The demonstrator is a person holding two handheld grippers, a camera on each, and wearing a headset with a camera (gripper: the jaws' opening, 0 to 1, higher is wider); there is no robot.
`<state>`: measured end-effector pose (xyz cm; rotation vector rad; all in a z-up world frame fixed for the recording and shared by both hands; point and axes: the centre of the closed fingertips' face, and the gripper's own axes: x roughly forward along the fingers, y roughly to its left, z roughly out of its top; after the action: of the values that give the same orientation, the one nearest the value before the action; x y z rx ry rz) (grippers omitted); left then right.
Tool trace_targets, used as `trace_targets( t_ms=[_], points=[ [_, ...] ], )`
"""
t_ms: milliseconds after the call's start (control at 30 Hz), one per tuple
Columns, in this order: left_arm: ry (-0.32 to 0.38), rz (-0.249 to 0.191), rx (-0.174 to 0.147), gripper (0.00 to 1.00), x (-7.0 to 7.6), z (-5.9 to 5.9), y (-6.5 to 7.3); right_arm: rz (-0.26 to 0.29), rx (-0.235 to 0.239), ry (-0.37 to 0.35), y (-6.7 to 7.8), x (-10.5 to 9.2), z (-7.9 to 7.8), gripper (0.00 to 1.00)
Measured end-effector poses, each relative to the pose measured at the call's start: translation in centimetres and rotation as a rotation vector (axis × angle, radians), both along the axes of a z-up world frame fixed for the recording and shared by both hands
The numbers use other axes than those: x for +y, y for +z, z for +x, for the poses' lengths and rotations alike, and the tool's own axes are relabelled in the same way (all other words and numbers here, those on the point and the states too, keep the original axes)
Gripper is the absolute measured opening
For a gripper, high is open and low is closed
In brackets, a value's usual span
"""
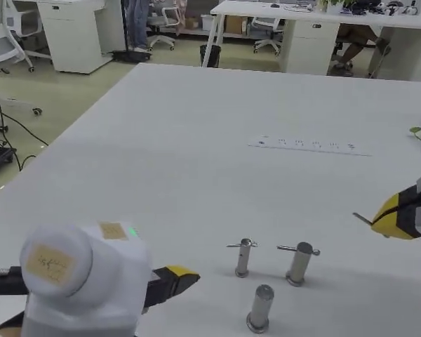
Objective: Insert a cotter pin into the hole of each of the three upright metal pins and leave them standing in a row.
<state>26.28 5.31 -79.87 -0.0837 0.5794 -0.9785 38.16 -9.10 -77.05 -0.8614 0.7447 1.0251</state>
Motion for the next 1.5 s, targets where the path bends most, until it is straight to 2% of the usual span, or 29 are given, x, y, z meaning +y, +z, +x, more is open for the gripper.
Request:
trace_targets(
  t_ms=[100,267,300,333,367,567,667,767,867,900,1033,1133,1233,1333,1433,1500],
  points=[
    [0.003,0.004,-0.001,0.98,0.1,0.2,0.0,0.043,-0.013,0.011,0.3,0.6,-0.8,0.02],
    [0.012,0.004,0.001,0.95,0.1,0.4,0.0,0.068,-0.027,0.016,0.2,1.2,-2.4,0.02],
    [0.011,0.0,-0.006,0.93,0.1,0.5,0.2,0.075,-0.031,0.016,0.2,1.3,-2.5,0.02],
    [0.009,-0.006,-0.017,0.92,0.0,0.5,0.4,0.106,-0.053,0.01,0.5,1.6,-2.6,0.02],
    [0.012,-0.009,-0.024,0.9,0.0,0.6,0.6,0.118,-0.047,0.014,0.4,1.8,-3.0,0.02],
    [0.026,-0.065,-0.019,0.78,-0.7,1.1,1.8,0.153,-0.07,0.015,0.1,2.3,-4.4,0.02],
    [0.03,-0.091,0.007,0.71,-1.1,1.3,2.0,0.172,-0.077,0.021,0.1,2.6,-5.1,0.02],
    [0.041,-0.116,0.051,0.65,-1.5,1.4,2.0,0.186,-0.093,0.04,0.1,3.2,-5.9,0.02],
    [0.048,-0.132,0.071,0.6,-1.8,1.6,2.0,0.201,-0.117,0.061,0.3,3.8,-6.5,0.02],
    [0.05,-0.148,0.087,0.58,-2.0,1.6,2.2,0.203,-0.121,0.067,0.2,4.0,-6.7,0.02],
    [0.058,-0.192,0.113,0.53,-2.5,1.9,2.7,0.215,-0.143,0.097,0.2,4.9,-7.5,0.02],
    [0.051,-0.2,0.101,0.46,-2.9,2.0,3.1,0.213,-0.15,0.116,0.0,5.5,-8.0,0.02],
    [0.052,-0.211,0.112,0.45,-3.4,2.2,3.2,0.215,-0.152,0.126,-0.2,6.0,-8.5,0.02],
    [0.047,-0.224,0.161,0.4,-3.9,2.2,3.0,0.225,-0.169,0.135,-0.5,6.3,-8.5,0.02],
    [0.037,-0.224,0.176,0.34,-4.2,2.2,2.7,0.225,-0.173,0.15,-0.6,6.8,-9.0,0.02],
    [0.03,-0.231,0.198,0.31,-4.6,2.0,2.7,0.22,-0.177,0.163,-0.7,7.1,-9.3,0.02]
  ],
)
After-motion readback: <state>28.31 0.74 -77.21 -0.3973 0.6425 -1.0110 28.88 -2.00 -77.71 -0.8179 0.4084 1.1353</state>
